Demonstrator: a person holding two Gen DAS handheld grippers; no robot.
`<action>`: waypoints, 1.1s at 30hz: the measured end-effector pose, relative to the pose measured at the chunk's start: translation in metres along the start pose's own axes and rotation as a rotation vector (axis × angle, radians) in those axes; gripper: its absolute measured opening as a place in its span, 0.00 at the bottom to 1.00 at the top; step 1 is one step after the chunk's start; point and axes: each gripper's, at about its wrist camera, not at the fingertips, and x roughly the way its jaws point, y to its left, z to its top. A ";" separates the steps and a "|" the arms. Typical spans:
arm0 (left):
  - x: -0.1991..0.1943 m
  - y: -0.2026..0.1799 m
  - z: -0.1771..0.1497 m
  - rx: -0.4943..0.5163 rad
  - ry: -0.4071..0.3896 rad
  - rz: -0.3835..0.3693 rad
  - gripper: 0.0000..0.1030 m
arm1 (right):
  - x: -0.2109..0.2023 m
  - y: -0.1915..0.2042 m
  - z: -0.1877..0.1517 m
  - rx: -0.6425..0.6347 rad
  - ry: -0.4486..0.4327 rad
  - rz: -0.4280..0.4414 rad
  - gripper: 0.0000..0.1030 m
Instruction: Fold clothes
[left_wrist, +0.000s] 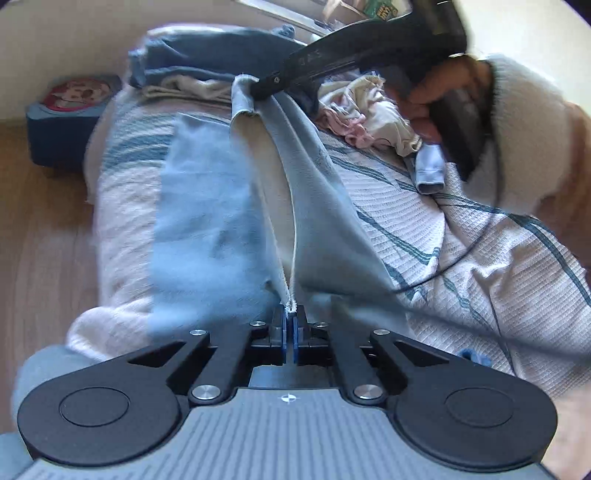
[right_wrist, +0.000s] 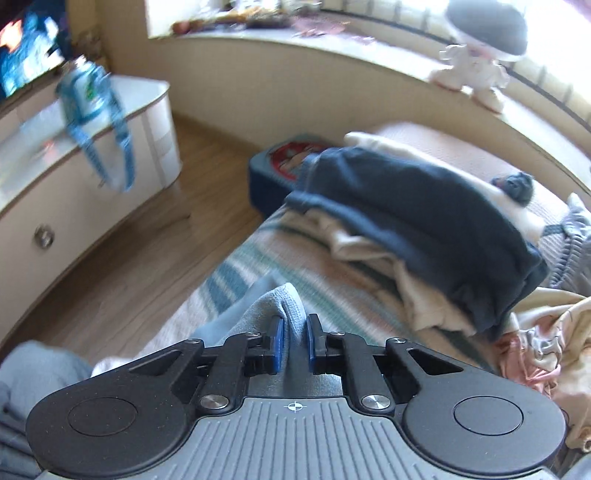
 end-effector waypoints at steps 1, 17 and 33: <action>-0.004 0.005 -0.001 -0.009 0.000 0.020 0.03 | 0.007 0.002 0.002 0.006 0.000 0.014 0.12; 0.030 0.050 -0.007 -0.053 0.145 0.232 0.07 | 0.085 0.020 0.002 0.100 0.059 0.068 0.16; 0.002 0.049 -0.007 -0.174 0.055 0.146 0.66 | -0.040 -0.037 -0.024 -0.091 -0.012 0.022 0.68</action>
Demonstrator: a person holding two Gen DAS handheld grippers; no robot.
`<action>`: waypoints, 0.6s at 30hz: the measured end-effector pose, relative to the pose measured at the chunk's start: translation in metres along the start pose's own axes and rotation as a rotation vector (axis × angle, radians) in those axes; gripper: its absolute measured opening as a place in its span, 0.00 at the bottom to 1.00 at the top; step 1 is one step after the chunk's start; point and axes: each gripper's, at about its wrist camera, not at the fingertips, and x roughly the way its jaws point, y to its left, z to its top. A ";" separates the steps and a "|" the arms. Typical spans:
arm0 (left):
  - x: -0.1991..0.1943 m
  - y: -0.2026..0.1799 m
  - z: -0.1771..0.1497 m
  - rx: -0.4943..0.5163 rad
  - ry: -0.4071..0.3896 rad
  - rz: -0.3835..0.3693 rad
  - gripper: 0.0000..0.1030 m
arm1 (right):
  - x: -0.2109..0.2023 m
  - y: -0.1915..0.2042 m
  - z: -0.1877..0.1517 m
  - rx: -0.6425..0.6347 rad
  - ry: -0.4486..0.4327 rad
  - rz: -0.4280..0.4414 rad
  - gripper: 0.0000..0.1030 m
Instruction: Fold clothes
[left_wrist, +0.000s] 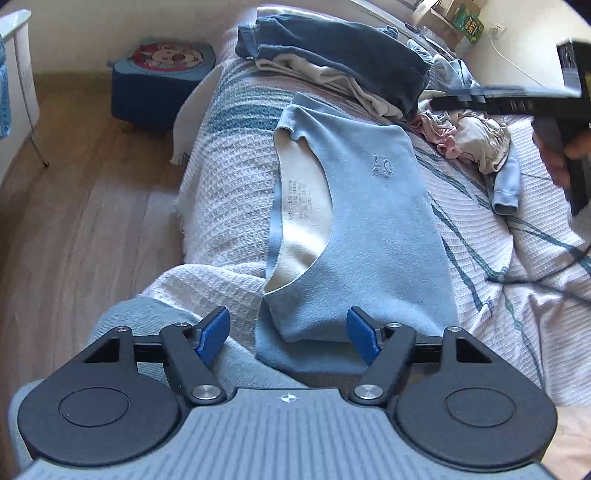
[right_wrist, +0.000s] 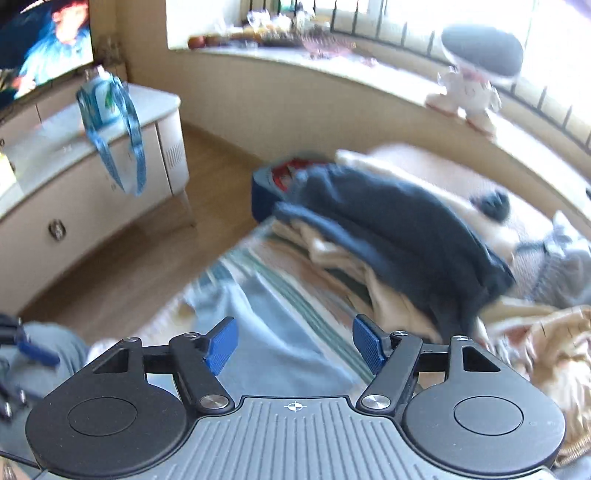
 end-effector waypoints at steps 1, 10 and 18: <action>0.003 -0.001 0.001 0.003 0.007 0.002 0.66 | 0.002 -0.003 -0.002 -0.006 0.017 0.011 0.68; 0.028 -0.005 0.003 0.035 0.070 0.022 0.67 | 0.069 0.014 0.013 -0.237 0.144 0.130 0.74; 0.035 -0.006 0.007 0.006 0.088 -0.017 0.40 | 0.137 0.012 0.018 -0.281 0.283 0.183 0.85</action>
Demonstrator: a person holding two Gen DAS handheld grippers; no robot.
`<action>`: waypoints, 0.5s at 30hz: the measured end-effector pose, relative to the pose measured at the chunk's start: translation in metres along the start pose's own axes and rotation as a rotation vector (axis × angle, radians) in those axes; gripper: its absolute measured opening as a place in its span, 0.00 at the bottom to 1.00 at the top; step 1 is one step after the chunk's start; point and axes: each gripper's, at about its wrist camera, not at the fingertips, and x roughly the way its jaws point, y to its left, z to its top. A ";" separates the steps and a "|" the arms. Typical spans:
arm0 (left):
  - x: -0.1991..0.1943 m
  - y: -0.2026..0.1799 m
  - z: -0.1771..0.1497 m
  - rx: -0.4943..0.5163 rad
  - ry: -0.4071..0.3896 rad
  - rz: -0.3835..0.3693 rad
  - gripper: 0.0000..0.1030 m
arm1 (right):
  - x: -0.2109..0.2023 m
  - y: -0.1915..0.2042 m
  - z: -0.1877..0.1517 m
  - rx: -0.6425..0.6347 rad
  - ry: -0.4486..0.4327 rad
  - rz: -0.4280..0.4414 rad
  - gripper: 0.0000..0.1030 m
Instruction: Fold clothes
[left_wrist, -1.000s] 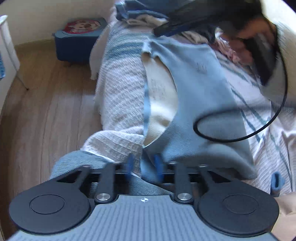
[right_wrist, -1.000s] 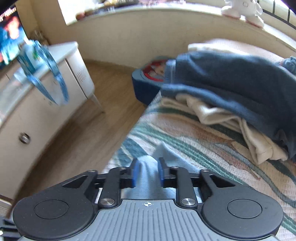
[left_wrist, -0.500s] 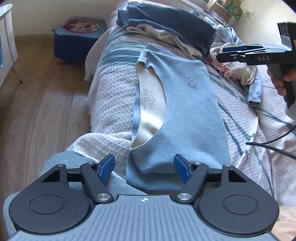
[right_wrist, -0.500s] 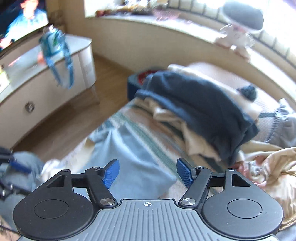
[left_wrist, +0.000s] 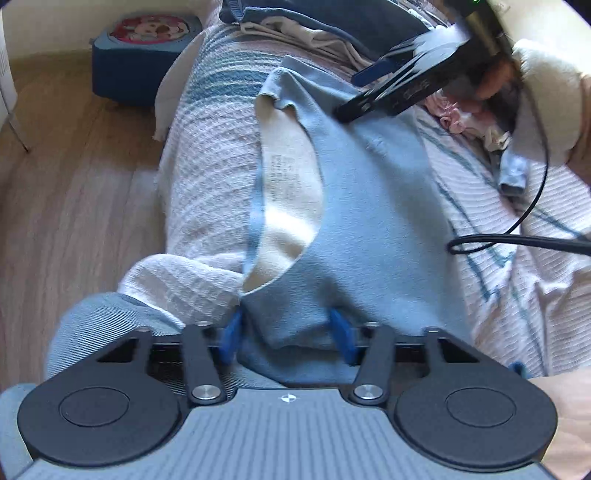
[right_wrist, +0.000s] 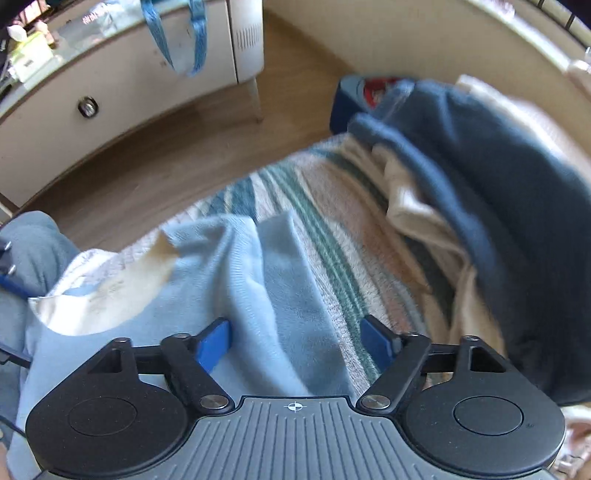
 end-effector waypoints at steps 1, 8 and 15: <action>-0.001 -0.002 0.001 0.007 -0.002 0.006 0.37 | 0.003 -0.001 -0.003 0.021 -0.005 0.008 0.84; -0.009 -0.009 0.004 0.021 -0.020 0.008 0.27 | -0.022 0.019 -0.032 0.189 -0.093 -0.005 0.27; -0.030 -0.003 0.018 -0.011 -0.108 0.000 0.25 | -0.066 0.027 -0.059 0.435 -0.167 -0.145 0.14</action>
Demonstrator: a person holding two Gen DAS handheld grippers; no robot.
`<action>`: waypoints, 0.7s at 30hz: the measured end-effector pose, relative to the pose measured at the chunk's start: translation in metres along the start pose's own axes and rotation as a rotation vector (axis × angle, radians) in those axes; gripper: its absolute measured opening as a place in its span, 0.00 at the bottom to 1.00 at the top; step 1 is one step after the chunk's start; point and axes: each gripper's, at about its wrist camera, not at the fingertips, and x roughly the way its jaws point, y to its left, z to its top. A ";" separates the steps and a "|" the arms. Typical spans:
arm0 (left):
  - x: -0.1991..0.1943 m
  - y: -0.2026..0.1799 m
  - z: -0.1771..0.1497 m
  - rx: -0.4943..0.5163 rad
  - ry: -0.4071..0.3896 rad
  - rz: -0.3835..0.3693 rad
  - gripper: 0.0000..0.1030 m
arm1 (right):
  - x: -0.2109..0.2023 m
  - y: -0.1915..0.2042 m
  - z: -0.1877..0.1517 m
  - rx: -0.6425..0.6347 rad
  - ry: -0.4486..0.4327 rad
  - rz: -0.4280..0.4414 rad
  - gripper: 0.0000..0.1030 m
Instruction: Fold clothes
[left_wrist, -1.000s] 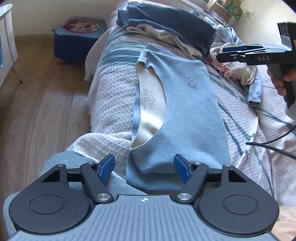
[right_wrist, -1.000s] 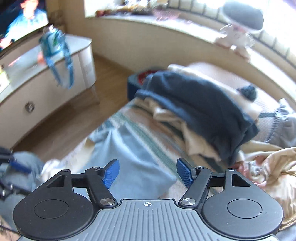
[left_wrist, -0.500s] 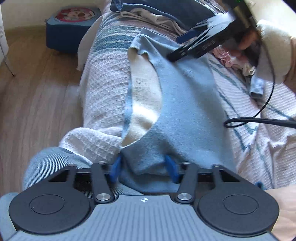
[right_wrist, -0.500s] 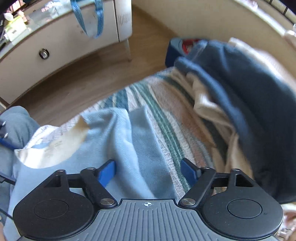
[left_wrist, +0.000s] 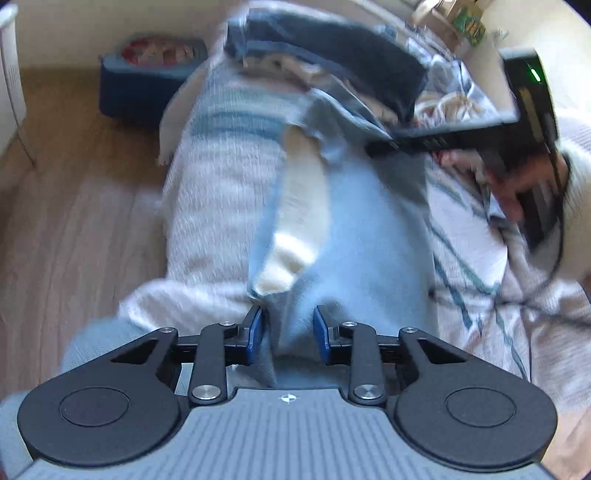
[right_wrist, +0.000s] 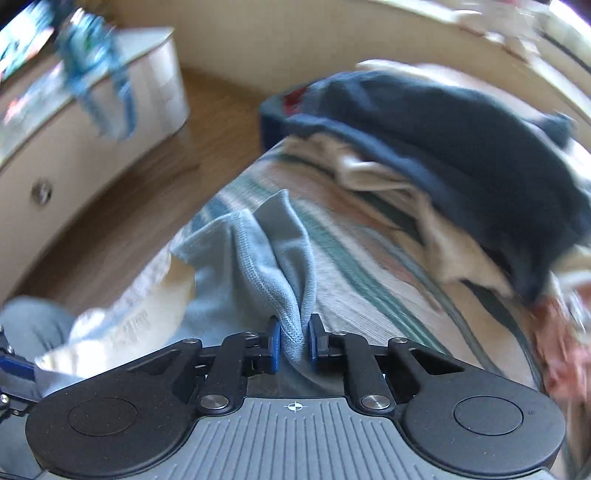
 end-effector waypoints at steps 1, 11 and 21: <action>-0.002 -0.001 0.006 0.006 -0.019 0.002 0.26 | -0.010 -0.008 -0.006 0.058 -0.010 -0.019 0.14; -0.003 -0.030 0.030 0.087 -0.052 -0.088 0.69 | -0.078 -0.093 -0.133 0.678 -0.007 -0.247 0.14; 0.049 -0.079 0.016 0.154 0.059 -0.126 0.74 | -0.097 -0.106 -0.195 0.740 -0.057 -0.218 0.34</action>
